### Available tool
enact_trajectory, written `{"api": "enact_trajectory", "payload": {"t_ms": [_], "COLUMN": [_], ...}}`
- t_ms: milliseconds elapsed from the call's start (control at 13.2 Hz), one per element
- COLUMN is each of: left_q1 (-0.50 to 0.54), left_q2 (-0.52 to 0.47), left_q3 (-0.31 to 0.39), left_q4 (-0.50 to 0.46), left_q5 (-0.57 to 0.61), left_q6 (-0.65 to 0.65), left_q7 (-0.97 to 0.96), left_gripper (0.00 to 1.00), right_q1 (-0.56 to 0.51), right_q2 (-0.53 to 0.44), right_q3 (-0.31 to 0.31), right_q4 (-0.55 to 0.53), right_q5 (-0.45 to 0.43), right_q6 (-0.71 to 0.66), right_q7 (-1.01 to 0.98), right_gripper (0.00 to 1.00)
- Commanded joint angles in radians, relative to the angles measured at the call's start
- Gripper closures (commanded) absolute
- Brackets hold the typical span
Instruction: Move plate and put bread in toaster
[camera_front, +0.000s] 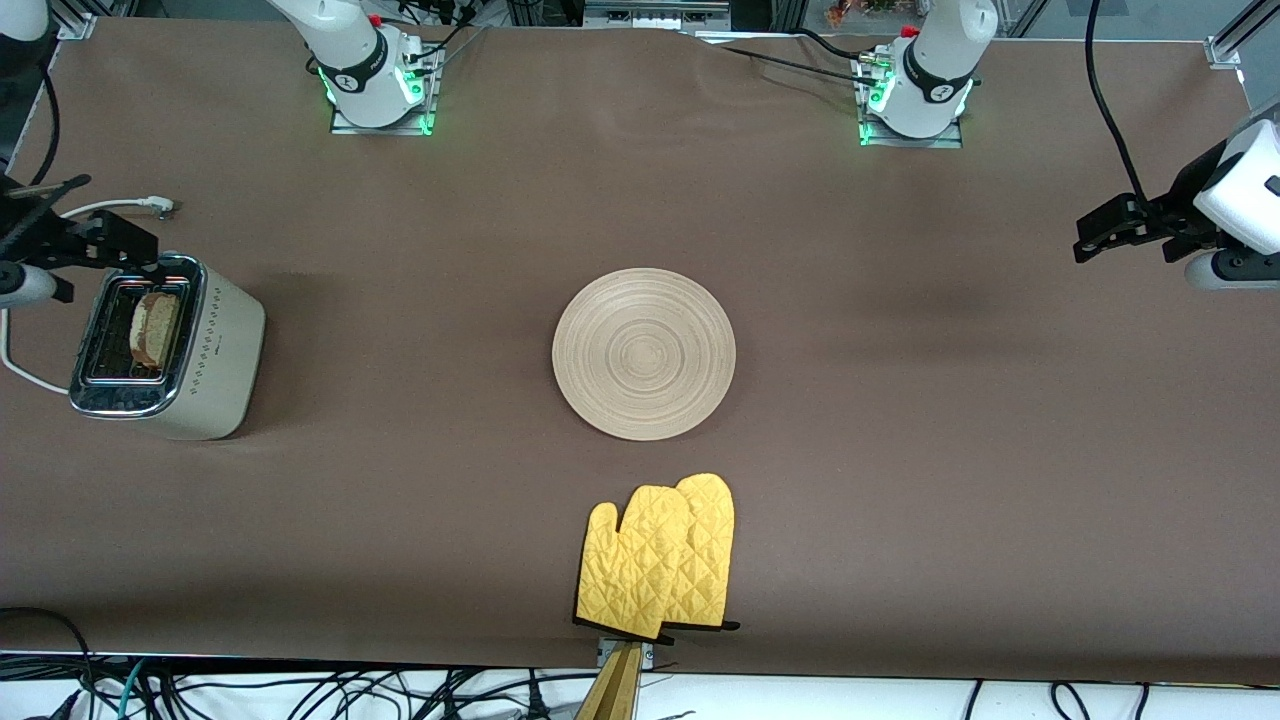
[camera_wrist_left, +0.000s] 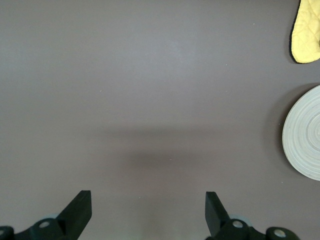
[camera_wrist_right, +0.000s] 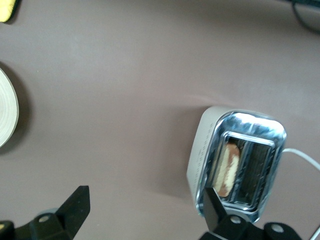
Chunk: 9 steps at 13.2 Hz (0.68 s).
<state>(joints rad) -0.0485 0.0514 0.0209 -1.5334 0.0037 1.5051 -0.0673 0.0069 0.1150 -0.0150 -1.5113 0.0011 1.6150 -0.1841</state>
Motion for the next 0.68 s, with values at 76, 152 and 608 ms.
{"api": "enact_trajectory", "payload": {"t_ms": [76,152,608], "left_q1": [0.009,0.009,0.009], "left_q2": [0.015,0.015,0.013], "left_q3": [-0.006,-0.006,-0.006], "left_q4": [0.035,0.035,0.035], "left_q5": [-0.011,-0.011,-0.011], "left_q6": [-0.023,-0.023,-0.023], "left_q7": [0.009,0.009,0.009], "left_gripper": [0.0,0.0,0.0], "right_q1": [-0.042,-0.053,-0.054], "right_q2": [-0.043,-0.058,-0.031], "right_q3": [0.037,0.037,0.029], "right_q4": [-0.078,-0.093,-0.073], "right_q5": [-0.016,-0.016,-0.021], "right_q6": [0.009,0.009,0.005], "right_q7": [0.106,0.106,0.106], "right_gripper": [0.0,0.0,0.0]}}
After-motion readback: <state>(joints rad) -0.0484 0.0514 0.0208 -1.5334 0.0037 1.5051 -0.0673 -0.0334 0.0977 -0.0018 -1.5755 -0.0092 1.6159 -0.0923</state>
